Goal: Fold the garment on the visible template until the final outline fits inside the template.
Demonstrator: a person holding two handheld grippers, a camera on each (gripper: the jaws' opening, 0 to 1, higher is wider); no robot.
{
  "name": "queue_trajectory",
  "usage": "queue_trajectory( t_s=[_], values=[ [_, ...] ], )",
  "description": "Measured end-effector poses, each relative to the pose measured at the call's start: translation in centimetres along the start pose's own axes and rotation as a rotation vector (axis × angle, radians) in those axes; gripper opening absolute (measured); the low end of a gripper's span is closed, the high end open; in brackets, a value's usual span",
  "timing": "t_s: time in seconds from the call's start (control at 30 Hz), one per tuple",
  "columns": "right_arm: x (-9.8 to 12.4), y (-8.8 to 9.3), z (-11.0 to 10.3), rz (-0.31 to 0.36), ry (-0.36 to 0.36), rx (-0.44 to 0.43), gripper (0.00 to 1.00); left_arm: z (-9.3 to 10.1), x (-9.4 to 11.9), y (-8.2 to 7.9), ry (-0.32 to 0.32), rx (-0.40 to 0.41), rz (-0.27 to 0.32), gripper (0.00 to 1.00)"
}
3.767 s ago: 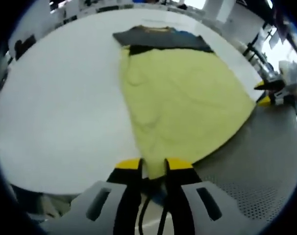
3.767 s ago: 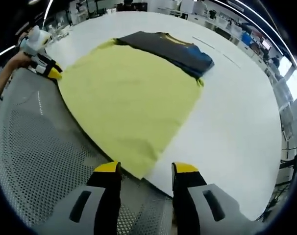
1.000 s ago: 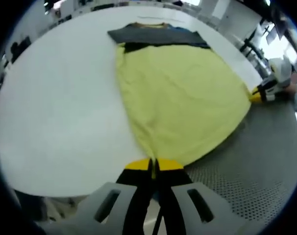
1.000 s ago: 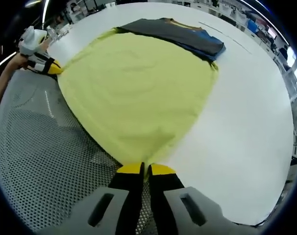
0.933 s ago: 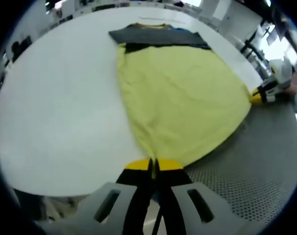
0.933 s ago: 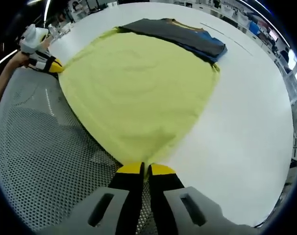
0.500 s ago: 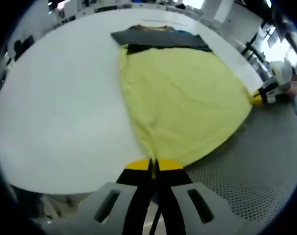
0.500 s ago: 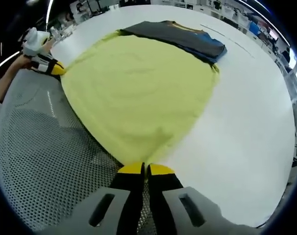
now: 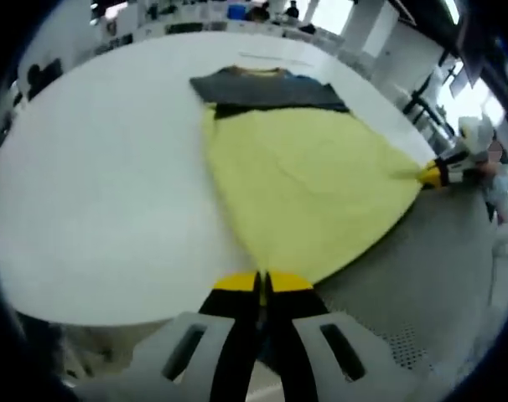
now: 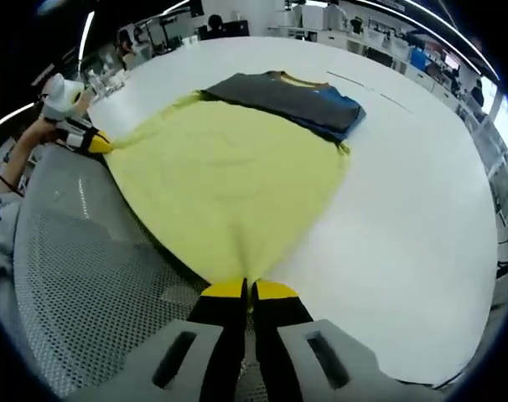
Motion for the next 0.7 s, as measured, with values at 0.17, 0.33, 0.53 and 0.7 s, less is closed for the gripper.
queue_trajectory(
  t_s=[0.17, 0.33, 0.53, 0.7],
  values=[
    [1.4, -0.5, 0.3, 0.045, 0.037, -0.019, 0.03, 1.4, 1.9, -1.3, 0.028, -0.031, 0.048, 0.00],
    [2.6, -0.9, 0.4, 0.095, 0.045, -0.039, 0.03, 1.4, 2.8, -2.0, 0.016, -0.058, 0.064, 0.00],
    [3.5, -1.0, -0.3, 0.124, 0.032, -0.053, 0.03, 2.2, 3.7, -2.2, 0.042, -0.089, 0.070, 0.00],
    [4.5, -1.7, -1.0, 0.173, 0.016, -0.059, 0.03, 2.4, 4.2, -2.1, 0.036, -0.103, 0.071, 0.00]
  ],
)
Point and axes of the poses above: the point that each gripper's makers call its tool centre point, and the gripper's own axes: x roughly backward along the fingers, z roughly to its right, y roughly out of its underside, the point moved 1 cm from there along x, roughly backward along the fingers, and after that the axes turned 7 degrees about x, right-handed, at the moved point
